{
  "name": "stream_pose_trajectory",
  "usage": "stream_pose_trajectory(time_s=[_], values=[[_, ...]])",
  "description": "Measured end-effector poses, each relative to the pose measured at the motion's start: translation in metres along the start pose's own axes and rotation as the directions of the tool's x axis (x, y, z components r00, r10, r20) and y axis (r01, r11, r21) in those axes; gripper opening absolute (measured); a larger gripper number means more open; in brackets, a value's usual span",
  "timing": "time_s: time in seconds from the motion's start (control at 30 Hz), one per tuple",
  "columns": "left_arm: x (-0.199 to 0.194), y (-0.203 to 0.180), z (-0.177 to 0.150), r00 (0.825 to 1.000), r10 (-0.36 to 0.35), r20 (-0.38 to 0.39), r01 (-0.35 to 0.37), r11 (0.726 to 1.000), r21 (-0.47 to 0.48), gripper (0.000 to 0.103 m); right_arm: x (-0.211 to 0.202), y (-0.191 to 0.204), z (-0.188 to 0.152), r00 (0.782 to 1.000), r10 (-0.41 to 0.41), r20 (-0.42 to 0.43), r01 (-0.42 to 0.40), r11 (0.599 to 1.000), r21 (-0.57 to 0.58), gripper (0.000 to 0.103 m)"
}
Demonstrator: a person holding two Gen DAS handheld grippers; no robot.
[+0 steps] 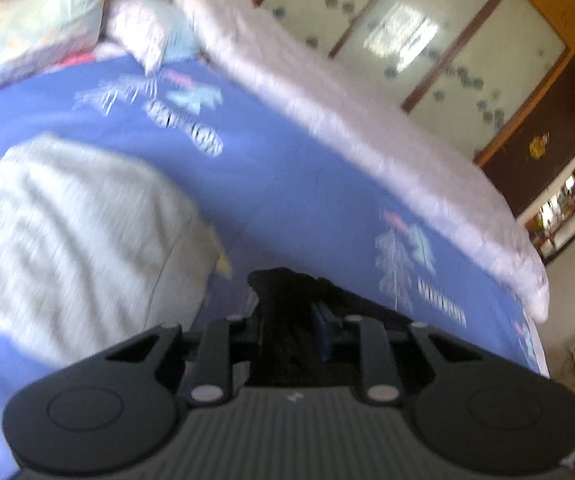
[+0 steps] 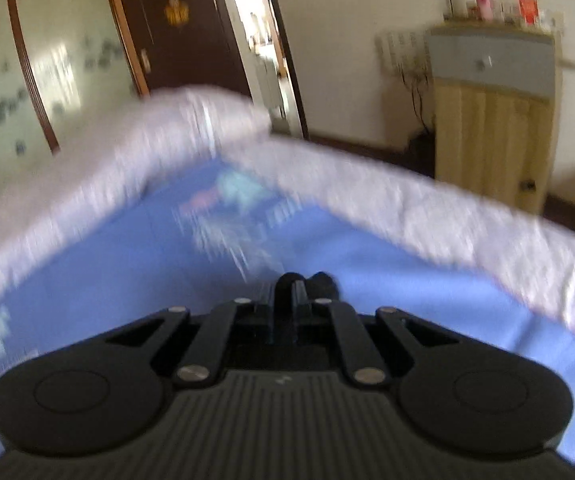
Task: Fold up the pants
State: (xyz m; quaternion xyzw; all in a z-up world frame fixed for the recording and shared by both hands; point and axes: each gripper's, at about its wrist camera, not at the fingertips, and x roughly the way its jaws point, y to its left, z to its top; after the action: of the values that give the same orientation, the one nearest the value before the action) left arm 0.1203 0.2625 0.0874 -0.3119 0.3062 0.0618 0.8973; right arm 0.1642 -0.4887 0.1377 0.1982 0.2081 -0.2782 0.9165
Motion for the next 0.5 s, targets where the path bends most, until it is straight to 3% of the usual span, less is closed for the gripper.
stream_pose_trajectory(time_s=[0.03,0.1,0.13,0.17,0.2,0.27,0.33,0.43,0.5], values=[[0.011,-0.001,0.003,1.0,0.0,0.026,0.0,1.0,-0.017,0.025,0.008,0.012,0.005,1.0,0.005,0.012,-0.005,1.0,0.002,0.01],[0.044,-0.001,0.005,0.998,0.045,0.039,-0.043,0.998,-0.049,0.045,0.036,0.028,0.009,1.0,0.022,-0.002,-0.022,1.0,-0.008,0.016],[0.066,0.0,0.003,0.995,0.101,0.013,-0.1,0.994,-0.054,0.058,0.053,0.035,0.005,0.999,0.021,-0.034,-0.022,0.999,-0.028,0.021],[0.09,0.002,0.0,0.985,0.172,-0.036,-0.173,0.984,-0.046,0.059,0.066,0.041,0.0,0.997,0.006,-0.074,-0.009,0.999,-0.051,0.046],[0.11,0.005,-0.005,0.971,0.221,-0.093,-0.225,0.974,-0.034,0.058,0.074,0.043,-0.007,0.995,-0.02,-0.096,0.014,0.998,-0.063,0.062],[0.131,0.013,-0.015,0.952,0.251,-0.175,-0.262,0.964,-0.041,0.057,0.071,0.039,-0.024,0.997,0.0,-0.079,-0.003,0.999,-0.033,0.061],[0.116,0.013,-0.019,0.968,0.213,-0.135,-0.22,0.975,-0.038,0.057,0.064,0.027,-0.033,0.996,0.047,-0.078,-0.049,0.999,-0.017,0.059],[0.077,0.016,-0.02,0.982,0.161,-0.096,-0.165,0.985,-0.041,0.059,0.053,0.001,-0.037,0.999,0.007,-0.054,-0.01,0.999,-0.044,0.059],[0.043,0.018,-0.024,0.988,0.145,-0.049,-0.147,0.989,-0.024,0.059,0.051,-0.022,-0.036,0.996,-0.024,-0.086,0.025,1.0,0.007,0.057]])
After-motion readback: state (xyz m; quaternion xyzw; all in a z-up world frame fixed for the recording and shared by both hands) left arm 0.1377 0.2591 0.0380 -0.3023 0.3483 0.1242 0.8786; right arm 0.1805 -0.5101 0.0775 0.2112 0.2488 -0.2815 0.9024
